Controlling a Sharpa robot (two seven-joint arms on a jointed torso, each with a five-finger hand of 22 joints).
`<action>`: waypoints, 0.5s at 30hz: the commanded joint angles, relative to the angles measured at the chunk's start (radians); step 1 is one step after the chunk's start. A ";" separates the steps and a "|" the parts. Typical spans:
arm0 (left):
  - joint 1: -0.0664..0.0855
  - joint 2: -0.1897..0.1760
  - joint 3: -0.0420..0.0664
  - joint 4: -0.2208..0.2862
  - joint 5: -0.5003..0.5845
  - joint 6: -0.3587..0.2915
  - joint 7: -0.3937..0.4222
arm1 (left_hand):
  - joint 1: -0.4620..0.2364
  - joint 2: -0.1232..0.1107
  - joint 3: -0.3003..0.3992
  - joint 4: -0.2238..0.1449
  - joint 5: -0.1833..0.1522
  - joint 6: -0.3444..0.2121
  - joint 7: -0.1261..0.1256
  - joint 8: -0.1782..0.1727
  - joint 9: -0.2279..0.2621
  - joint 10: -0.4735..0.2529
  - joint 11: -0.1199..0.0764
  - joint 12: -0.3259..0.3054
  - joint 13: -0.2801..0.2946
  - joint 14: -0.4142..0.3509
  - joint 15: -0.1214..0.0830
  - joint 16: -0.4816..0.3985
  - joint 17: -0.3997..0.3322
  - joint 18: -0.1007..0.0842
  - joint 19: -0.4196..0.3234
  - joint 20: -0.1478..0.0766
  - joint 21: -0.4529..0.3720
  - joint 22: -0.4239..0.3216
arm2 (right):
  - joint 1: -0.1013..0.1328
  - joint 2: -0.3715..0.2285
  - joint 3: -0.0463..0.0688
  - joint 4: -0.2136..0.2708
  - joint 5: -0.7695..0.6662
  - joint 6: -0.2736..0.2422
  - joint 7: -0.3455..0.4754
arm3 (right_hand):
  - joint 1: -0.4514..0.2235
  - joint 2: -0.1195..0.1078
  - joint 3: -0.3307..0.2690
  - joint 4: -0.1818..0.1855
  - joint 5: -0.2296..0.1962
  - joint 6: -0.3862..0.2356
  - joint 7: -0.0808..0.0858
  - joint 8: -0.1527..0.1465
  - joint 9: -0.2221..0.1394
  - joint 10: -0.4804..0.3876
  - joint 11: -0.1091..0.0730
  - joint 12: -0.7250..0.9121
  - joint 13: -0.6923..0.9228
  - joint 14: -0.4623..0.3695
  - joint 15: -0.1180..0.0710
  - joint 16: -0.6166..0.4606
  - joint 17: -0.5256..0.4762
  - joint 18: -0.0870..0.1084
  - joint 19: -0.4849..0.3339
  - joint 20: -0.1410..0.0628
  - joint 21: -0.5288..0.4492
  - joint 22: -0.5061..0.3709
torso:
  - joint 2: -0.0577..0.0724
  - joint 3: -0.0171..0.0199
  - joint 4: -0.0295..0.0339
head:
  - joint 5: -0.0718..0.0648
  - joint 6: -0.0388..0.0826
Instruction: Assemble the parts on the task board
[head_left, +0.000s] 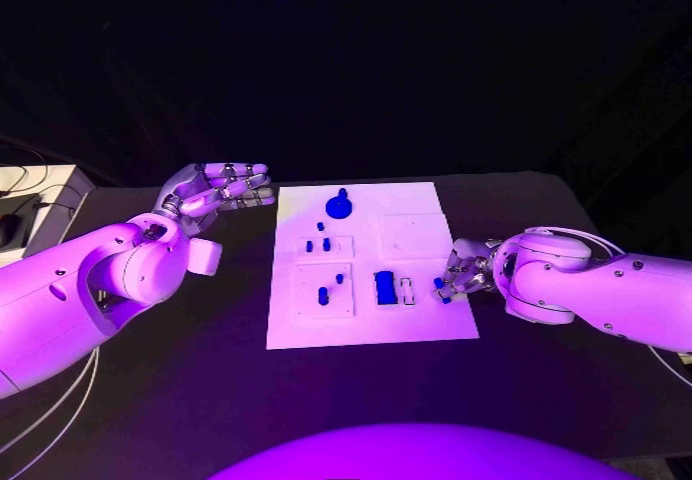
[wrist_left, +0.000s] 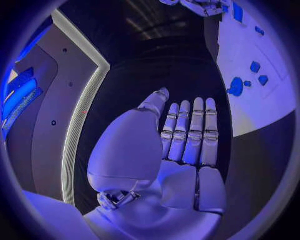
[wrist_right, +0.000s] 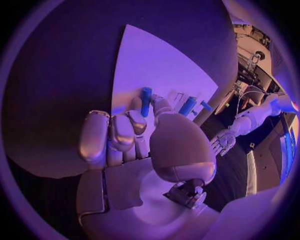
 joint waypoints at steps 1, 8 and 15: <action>0.000 0.001 0.001 0.002 0.006 0.014 0.004 | 0.006 0.003 -0.001 0.005 0.004 -0.002 0.005 0.000 0.000 -0.004 0.003 0.001 -0.001 -0.002 -0.003 -0.004 0.001 -0.009 -0.006 -0.002 -0.002 -0.001 | -0.016 0.002 -0.013 -0.013 0.063 0.054 0.007 | -0.013 0.000 0.291 -0.208 0.009 -0.008 0.004 0.008 -0.004 -0.001 0.002 -0.004 -0.002 0.003 -0.003 -0.005 0.002 -0.013 0.046 -0.005 0.001 0.154 | 0.000 -0.0001 0.0001 | 0.002 -0.001; 0.000 0.000 0.001 0.002 0.006 0.013 0.003 | 0.006 0.003 -0.001 0.005 0.004 -0.002 0.005 0.000 0.000 -0.004 0.003 0.001 -0.001 -0.002 -0.003 -0.004 0.001 -0.009 -0.006 -0.002 -0.002 -0.001 | -0.017 0.000 -0.013 -0.023 0.140 0.049 0.019 | -0.079 0.005 0.431 -0.246 0.006 -0.021 0.009 0.032 0.029 0.000 0.003 -0.004 -0.003 0.003 0.000 -0.007 0.004 -0.011 0.045 -0.002 0.002 0.154 | 0.000 0.0001 0.0003 | 0.002 -0.002; 0.000 -0.001 0.001 0.003 0.006 0.013 0.003 | 0.007 0.004 0.000 0.008 0.004 -0.003 0.006 0.001 0.000 -0.005 0.003 0.001 -0.001 -0.002 -0.002 -0.004 0.001 -0.009 -0.007 -0.001 -0.002 -0.001 | -0.017 0.000 -0.013 -0.029 0.165 0.051 0.030 | -0.104 0.016 0.452 -0.239 0.004 -0.024 0.011 0.030 0.029 -0.005 0.004 -0.007 -0.004 0.003 0.001 -0.010 0.003 -0.010 0.044 -0.001 0.000 0.153 | 0.001 0.0001 -0.0002 | 0.000 -0.002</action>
